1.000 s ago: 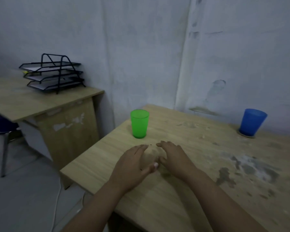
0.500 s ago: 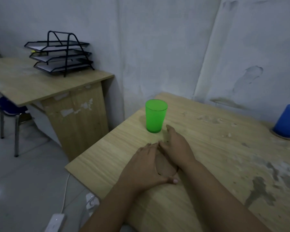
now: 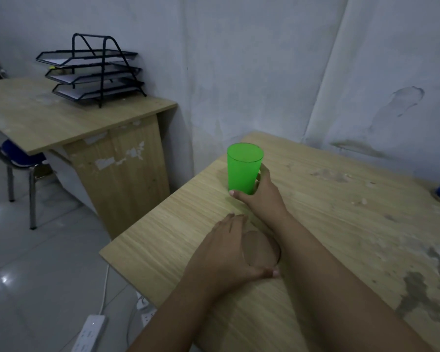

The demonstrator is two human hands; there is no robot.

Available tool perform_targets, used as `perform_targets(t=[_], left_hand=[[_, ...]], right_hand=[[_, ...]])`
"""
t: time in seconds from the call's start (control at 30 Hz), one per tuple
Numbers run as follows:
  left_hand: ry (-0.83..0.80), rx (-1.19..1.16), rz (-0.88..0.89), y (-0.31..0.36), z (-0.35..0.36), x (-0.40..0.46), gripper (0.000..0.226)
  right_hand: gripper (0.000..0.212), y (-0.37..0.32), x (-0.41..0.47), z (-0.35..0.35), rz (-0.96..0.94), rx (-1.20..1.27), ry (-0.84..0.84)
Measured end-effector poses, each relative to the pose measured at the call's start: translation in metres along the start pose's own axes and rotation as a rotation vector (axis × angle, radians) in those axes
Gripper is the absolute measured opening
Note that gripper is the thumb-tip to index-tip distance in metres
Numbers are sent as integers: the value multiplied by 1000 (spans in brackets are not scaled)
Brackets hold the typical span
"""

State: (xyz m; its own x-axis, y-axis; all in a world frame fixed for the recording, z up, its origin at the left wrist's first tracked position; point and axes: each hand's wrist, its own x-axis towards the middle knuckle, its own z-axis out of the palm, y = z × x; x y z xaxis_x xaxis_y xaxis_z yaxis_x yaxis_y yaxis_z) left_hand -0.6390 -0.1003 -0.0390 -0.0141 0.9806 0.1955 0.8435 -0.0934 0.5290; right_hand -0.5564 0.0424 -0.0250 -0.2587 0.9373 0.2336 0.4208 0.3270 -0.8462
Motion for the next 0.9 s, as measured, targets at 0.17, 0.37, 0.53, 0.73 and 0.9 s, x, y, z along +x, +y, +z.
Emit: perform_targets(t=[0.17,0.37,0.53,0.73,0.9], left_hand=[[-11,0,-2,-2,2,1,114],[-18,12,2,-3,1,1,98],[11,12,33,-2,-2,2,77],[39,-87,-4,6,1,10,73],[1,-210,6,37,19,45,65]], right_hand=[[72,-1,8,2,48,45,26],[67,1,2,-12,51,102,47],[64,11,-15,-44,91,136,102],[59,35,-41,-100,149,153,201],[58,56,-56,-149,186,153,299]])
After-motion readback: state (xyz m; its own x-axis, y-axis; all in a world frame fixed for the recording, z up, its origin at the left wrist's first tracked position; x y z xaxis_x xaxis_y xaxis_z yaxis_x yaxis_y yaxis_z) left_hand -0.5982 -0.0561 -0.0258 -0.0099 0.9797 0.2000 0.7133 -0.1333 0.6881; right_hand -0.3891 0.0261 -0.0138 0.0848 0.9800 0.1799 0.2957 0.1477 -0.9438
